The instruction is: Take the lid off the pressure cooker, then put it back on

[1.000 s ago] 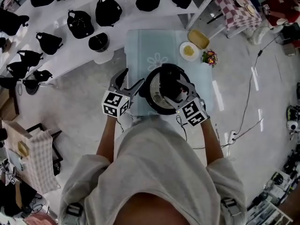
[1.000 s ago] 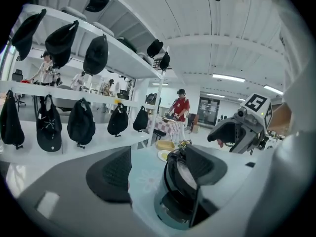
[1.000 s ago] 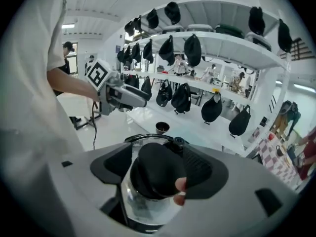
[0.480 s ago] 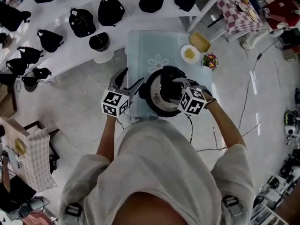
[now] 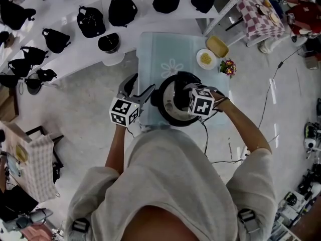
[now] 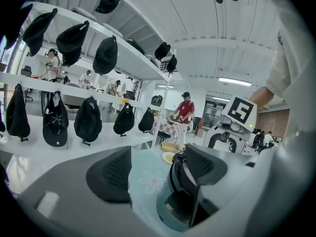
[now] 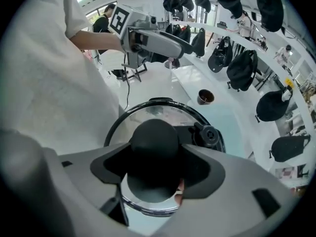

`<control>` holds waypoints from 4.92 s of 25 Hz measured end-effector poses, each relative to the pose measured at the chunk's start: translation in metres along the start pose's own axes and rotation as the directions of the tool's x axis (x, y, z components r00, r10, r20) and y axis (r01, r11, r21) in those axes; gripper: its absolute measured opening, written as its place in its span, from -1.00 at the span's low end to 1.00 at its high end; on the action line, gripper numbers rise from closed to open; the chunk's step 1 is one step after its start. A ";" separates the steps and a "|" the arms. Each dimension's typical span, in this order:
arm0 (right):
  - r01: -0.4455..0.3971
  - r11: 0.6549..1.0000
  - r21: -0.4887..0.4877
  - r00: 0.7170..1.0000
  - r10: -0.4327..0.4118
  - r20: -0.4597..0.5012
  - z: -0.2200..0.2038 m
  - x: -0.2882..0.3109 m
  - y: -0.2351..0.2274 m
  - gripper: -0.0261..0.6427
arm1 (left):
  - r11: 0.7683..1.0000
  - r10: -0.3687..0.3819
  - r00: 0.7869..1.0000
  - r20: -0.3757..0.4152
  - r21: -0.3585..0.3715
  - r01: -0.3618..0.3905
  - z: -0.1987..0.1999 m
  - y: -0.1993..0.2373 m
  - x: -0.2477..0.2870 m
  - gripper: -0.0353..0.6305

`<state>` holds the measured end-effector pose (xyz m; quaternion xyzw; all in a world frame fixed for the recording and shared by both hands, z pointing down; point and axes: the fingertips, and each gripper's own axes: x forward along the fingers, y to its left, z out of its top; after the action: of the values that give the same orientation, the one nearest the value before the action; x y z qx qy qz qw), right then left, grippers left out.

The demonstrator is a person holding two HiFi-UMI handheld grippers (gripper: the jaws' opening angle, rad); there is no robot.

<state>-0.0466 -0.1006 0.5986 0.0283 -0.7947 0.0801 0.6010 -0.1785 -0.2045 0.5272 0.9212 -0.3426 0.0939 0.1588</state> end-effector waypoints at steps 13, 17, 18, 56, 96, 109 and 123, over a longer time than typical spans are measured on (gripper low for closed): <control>0.002 0.999 0.045 0.998 0.001 -0.061 0.000 0.002 0.002 -0.11 | 1.000 -0.016 1.000 -0.005 -0.005 0.016 -0.005 -0.011 0.002 0.09; 0.012 0.999 0.051 0.998 -0.009 -0.061 0.002 0.002 -0.001 -0.11 | 1.000 -0.013 1.000 0.002 -0.003 0.013 -0.001 -0.009 0.000 0.09; 0.014 0.998 0.055 0.998 -0.010 -0.061 0.002 0.002 -0.001 -0.11 | 1.000 -0.012 1.000 0.003 -0.001 0.012 -0.001 -0.009 0.000 0.09; 0.119 0.837 0.534 0.992 -0.118 -0.037 -0.006 -0.043 -0.014 -0.11 | 0.996 -0.077 0.997 0.011 0.042 0.077 0.009 -0.022 0.005 0.09; 0.185 0.276 0.943 0.971 -0.202 -0.131 -0.305 -0.025 0.092 -0.11 | 0.849 -0.480 0.864 -0.154 0.164 0.502 0.014 -0.229 0.131 0.09; 0.170 0.296 0.940 0.979 -0.163 -0.126 -0.324 0.068 0.025 -0.11 | 0.900 -0.374 0.909 -0.185 0.164 0.404 0.017 -0.198 0.126 0.09; 0.209 0.303 0.930 0.967 -0.208 -0.149 -0.334 0.106 -0.005 -0.11 | 0.923 -0.316 0.931 -0.183 0.166 0.346 0.018 -0.188 0.115 0.09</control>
<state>0.2422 -0.0466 0.7897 0.4716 -0.5913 0.4450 0.4795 0.0325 -0.1455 0.4996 0.9671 -0.1574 0.1689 0.1069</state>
